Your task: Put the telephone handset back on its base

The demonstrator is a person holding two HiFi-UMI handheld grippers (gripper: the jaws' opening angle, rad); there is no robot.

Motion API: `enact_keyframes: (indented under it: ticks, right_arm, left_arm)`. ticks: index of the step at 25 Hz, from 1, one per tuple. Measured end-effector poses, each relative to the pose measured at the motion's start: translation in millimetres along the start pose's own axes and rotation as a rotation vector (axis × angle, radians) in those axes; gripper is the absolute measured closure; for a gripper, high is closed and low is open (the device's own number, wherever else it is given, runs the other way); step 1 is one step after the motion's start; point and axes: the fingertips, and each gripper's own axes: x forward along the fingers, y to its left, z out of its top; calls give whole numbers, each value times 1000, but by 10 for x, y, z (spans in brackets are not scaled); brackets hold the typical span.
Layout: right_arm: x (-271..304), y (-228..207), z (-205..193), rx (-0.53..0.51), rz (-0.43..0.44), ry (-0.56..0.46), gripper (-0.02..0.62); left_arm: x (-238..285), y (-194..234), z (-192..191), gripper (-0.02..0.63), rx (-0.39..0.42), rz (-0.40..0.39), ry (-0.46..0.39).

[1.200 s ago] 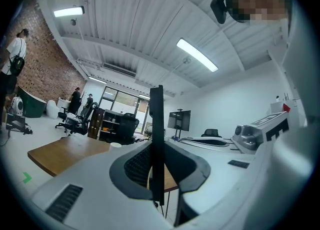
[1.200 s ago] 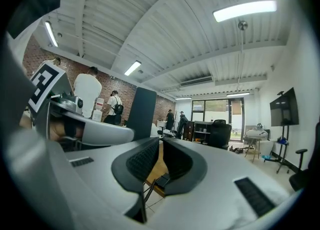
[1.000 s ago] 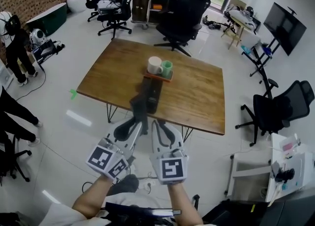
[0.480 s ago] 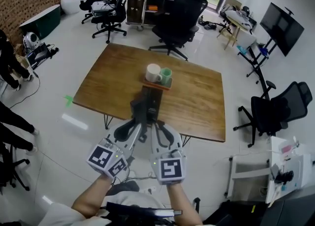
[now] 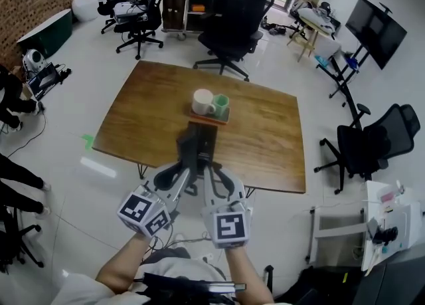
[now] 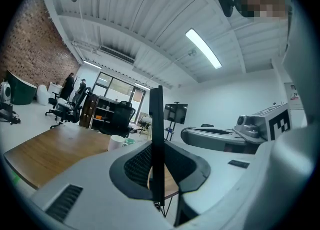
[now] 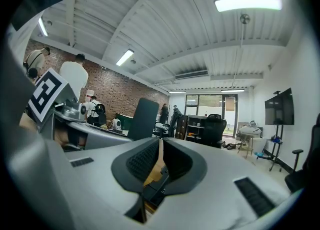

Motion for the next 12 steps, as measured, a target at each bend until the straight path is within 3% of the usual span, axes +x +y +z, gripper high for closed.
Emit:
enact_keyframes:
  ticks: [12]
  right_arm:
    - [298,-90,-195,2,-11,36,571]
  left_arm:
    - [301,426,-359,543,-51,-40,92]
